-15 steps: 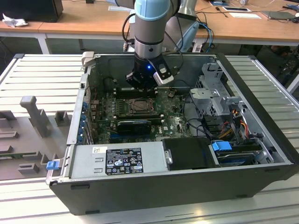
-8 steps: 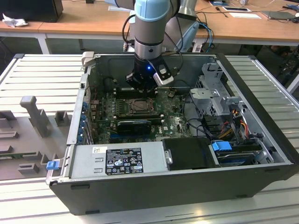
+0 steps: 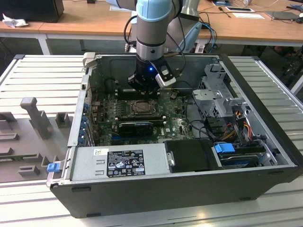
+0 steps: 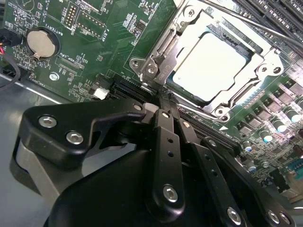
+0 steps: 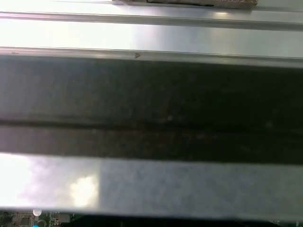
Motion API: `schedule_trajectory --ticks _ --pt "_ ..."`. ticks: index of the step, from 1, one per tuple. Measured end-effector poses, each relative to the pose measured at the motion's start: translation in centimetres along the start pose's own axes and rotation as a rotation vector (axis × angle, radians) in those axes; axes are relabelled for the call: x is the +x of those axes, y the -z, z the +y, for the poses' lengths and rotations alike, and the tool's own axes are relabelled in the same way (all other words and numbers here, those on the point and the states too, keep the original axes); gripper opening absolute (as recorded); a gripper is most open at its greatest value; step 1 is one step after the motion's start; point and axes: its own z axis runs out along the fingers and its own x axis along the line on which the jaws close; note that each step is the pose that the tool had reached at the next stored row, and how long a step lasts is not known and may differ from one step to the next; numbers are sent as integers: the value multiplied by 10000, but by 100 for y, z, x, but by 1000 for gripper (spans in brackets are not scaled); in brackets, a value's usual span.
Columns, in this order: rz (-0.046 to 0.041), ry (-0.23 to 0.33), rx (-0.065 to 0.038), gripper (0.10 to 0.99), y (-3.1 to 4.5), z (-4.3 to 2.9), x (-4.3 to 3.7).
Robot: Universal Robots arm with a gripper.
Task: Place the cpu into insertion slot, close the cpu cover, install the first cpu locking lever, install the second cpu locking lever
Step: 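Install the first cpu locking lever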
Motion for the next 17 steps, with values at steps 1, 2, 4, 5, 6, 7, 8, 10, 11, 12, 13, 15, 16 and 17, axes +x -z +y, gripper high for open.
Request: schedule_trajectory --ticks 1,2,4,5,6,7,8,10,11,12,13,15,16,17 --pt "1 -1 14 106 -3 0 0" --pt "2 -1 28 106 -4 0 0" --pt "4 0 54 106 -6 -1 1" --pt "3 0 54 106 -6 -2 1" --pt "1 0 53 106 -7 -1 0" --pt "0 0 60 106 -8 -1 0" --pt "1 -2 99 106 -9 0 0" --pt "7 1 232 106 -8 -1 0" --pt "9 2 238 106 -6 -2 0" --pt "9 2 242 106 -1 -1 0" --pt "9 1 239 106 7 0 0" --pt "8 1 237 106 36 3 0" --pt "8 1 238 106 45 4 0" --pt "8 1 236 106 64 5 0"
